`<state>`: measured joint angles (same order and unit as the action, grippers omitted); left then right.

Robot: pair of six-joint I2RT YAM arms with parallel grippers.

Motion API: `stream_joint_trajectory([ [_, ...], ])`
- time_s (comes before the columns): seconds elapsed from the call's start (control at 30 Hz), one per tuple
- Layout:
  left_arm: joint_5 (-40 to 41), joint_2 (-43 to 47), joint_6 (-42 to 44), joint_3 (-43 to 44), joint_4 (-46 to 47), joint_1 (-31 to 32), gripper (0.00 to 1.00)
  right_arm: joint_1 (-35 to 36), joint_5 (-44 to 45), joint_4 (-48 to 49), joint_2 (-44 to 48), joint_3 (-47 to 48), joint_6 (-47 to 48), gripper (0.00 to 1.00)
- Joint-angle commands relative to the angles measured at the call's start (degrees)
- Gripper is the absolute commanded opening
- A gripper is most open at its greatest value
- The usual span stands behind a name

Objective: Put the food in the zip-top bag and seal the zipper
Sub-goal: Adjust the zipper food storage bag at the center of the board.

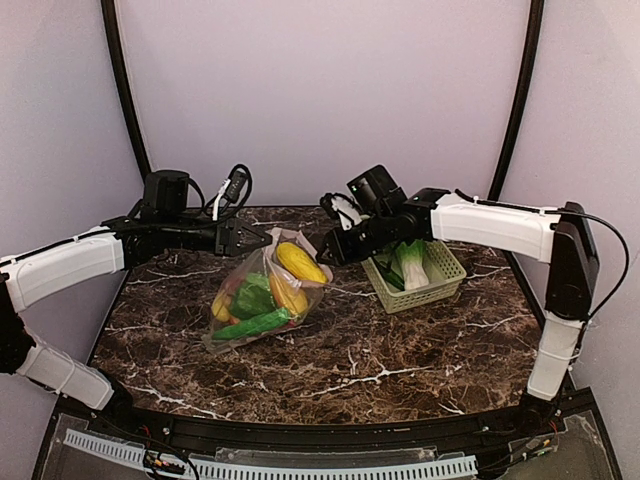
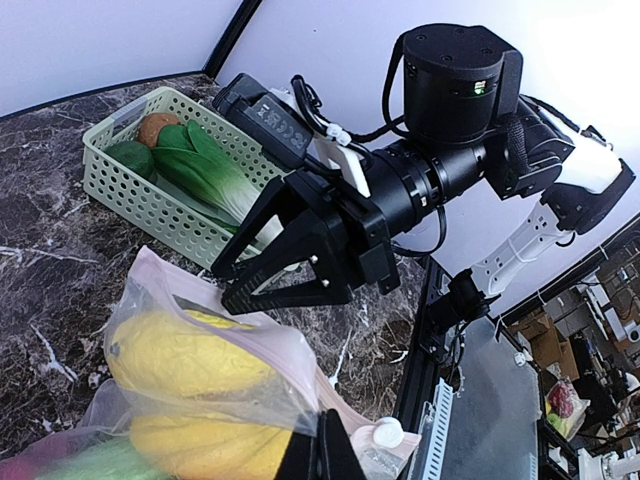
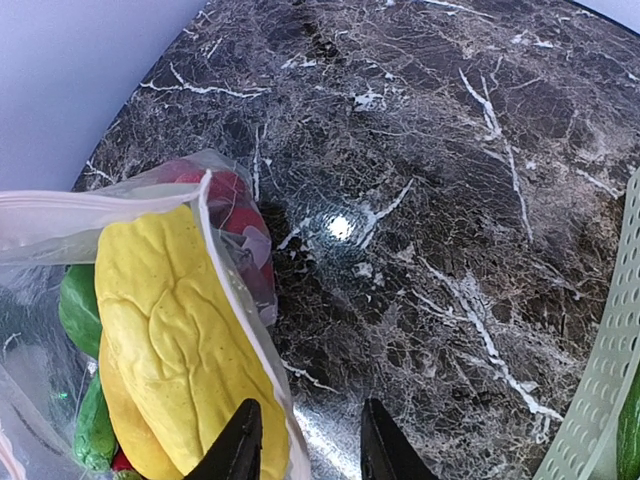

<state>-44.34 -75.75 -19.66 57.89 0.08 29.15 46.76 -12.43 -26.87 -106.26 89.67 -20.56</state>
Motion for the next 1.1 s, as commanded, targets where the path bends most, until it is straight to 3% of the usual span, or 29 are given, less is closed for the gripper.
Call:
stream_joint_trajectory([
  [0.0,-1.0,1.2,1.0,1.2,1.7,0.1,0.01,-0.7,-2.4,1.7,-1.9,1.3,-0.4,0.31],
  [0.27,-0.9,1.1,1.0,1.2,1.6,0.1,0.01,-1.7,-6.8,3.5,-2.7,1.2,-0.7,0.21],
  [0.4,-0.9,1.0,1.0,1.2,1.6,0.1,0.01,-1.7,-9.9,4.7,-1.7,1.2,-1.3,0.0],
  [0.77,6.1,2.7,6.0,5.6,-8.1,-1.6,0.01,-1.2,-12.9,7.8,12.9,-1.3,-5.7,0.0],
  [1.03,0.8,-0.5,-0.7,10.0,-5.8,-1.7,0.02,0.8,-10.2,7.0,16.9,-1.8,-8.0,0.0],
  [1.07,0.3,-0.9,-0.9,10.5,-5.9,-1.7,0.09,1.1,-8.6,7.3,17.2,-2.2,-9.2,0.0],
])
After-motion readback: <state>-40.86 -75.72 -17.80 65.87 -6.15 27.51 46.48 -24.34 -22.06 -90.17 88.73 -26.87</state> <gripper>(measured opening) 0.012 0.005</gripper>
